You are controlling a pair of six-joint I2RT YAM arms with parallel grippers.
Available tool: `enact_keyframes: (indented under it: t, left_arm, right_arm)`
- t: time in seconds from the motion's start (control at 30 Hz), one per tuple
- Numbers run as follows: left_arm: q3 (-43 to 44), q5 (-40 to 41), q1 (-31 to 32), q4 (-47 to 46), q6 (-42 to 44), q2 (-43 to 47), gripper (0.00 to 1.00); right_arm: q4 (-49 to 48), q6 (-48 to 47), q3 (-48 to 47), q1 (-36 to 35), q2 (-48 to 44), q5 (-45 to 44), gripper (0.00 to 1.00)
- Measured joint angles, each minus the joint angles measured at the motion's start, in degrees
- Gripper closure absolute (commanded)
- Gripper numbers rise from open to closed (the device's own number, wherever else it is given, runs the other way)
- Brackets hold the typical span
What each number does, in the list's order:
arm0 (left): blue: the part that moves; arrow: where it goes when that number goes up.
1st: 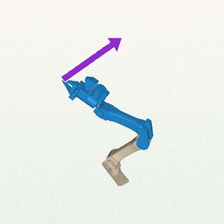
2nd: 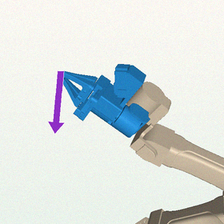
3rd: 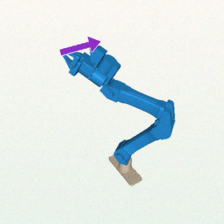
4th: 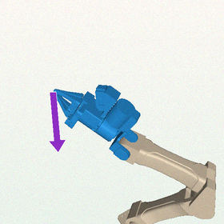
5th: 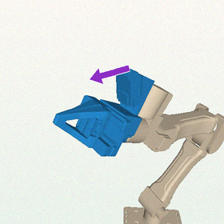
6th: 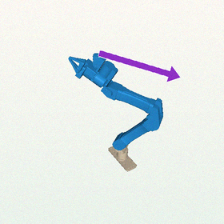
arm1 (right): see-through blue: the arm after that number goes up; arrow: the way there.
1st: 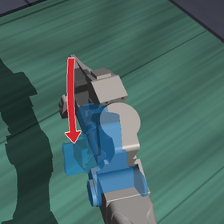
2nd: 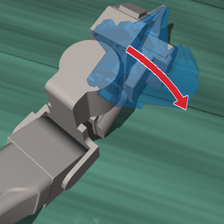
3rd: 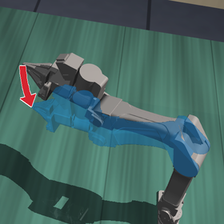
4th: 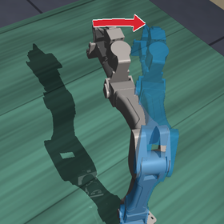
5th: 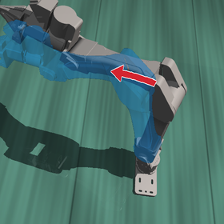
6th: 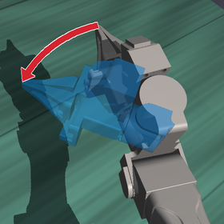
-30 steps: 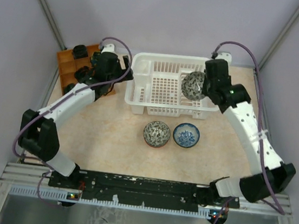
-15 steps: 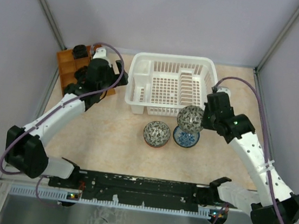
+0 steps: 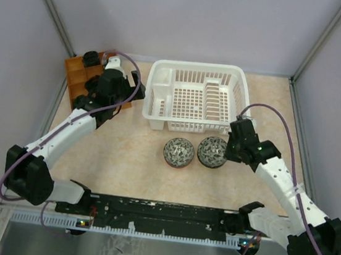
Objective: Unload the bowls from the dish rack
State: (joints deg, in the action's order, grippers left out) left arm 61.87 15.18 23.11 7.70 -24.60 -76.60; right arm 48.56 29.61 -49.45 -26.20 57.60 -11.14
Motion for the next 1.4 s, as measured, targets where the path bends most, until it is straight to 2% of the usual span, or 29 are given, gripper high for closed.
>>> enact_keyframes:
  t: [0.47,0.93,1.07,1.13,1.4]
  left_arm:
    - [-0.46,0.00,0.00,-0.04,0.02,0.26,0.01]
    - [-0.74,0.00,0.00,-0.50,0.02,0.66,0.01]
    - [-0.74,0.00,0.00,-0.68,0.02,0.66,0.01]
    - [-0.74,0.00,0.00,-0.83,0.02,0.66,0.01]
    - [-0.74,0.00,0.00,-0.87,0.02,0.66,0.01]
  right_arm:
    - [-5.88,1.07,1.09,0.00,5.97,0.35,1.00]
    - [-7.10,1.20,2.16,0.00,6.80,-0.72,1.00]
    - [-7.13,1.40,2.21,0.00,6.82,-0.81,0.98]
    - [-7.15,1.51,2.21,0.00,6.93,-0.85,0.94]
    - [-7.21,1.55,2.21,0.00,7.04,-1.16,0.93]
